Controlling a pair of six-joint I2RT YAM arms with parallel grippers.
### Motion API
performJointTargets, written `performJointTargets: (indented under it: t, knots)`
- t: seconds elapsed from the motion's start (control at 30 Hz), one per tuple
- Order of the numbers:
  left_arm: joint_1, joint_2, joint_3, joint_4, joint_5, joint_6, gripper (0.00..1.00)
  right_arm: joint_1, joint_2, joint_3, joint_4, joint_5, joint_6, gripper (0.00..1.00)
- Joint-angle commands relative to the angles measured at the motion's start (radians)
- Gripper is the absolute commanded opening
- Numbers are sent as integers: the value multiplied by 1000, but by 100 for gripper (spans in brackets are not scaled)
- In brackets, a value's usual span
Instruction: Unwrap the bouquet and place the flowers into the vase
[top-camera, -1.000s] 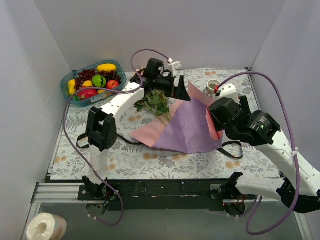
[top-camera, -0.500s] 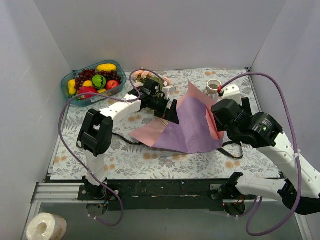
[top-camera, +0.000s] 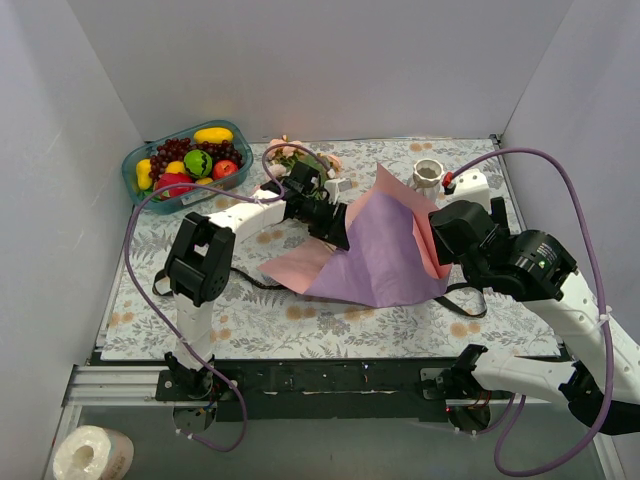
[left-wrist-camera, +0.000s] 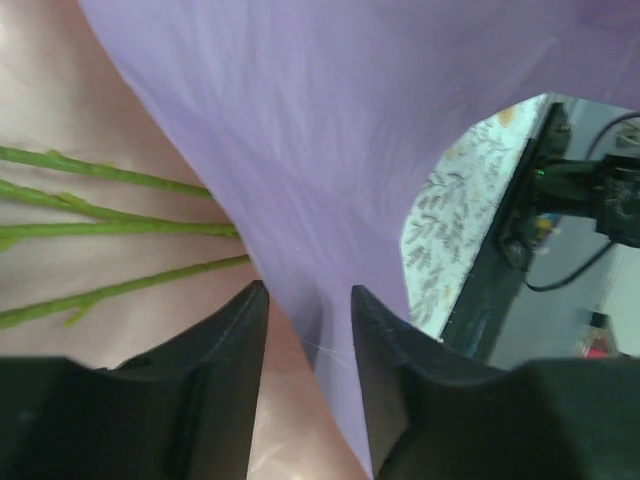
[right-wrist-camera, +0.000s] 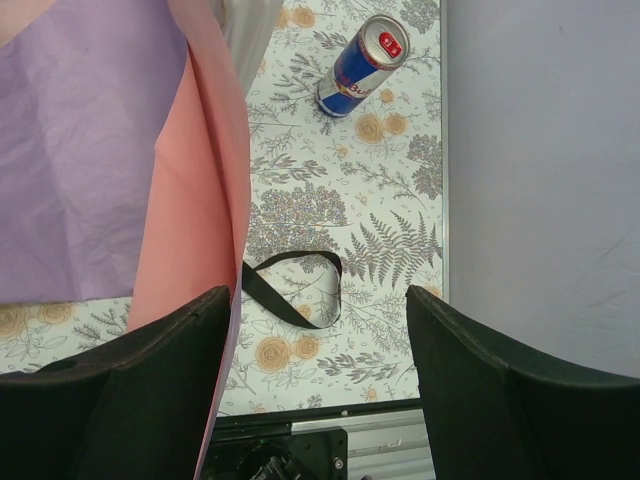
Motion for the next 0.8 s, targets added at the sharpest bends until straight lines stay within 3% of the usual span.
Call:
performJointTargets:
  t: [0.0,0.07,0.23,0.27,0.53,0.77]
  knots:
    - [-1,1,32,-104,155,76,31,4,-11,35,24,4,-6,78]
    - [0,12,39,-150,175,110,18,3,-11,40,31,4,-12,78]
    - [0,-11,12,-230,156,185,11,4,-12,38,34,4,-20,78]
    - [-1,-19,6,-233,140,191,0,3,-16,37,36,4,-20,78]
    - [43,-131,-8,-331,-5,288,0,4,-31,25,31,-2,-11,78]
    - [212,-255,4,-481,-82,444,0,4,-55,-18,36,-29,3,78]
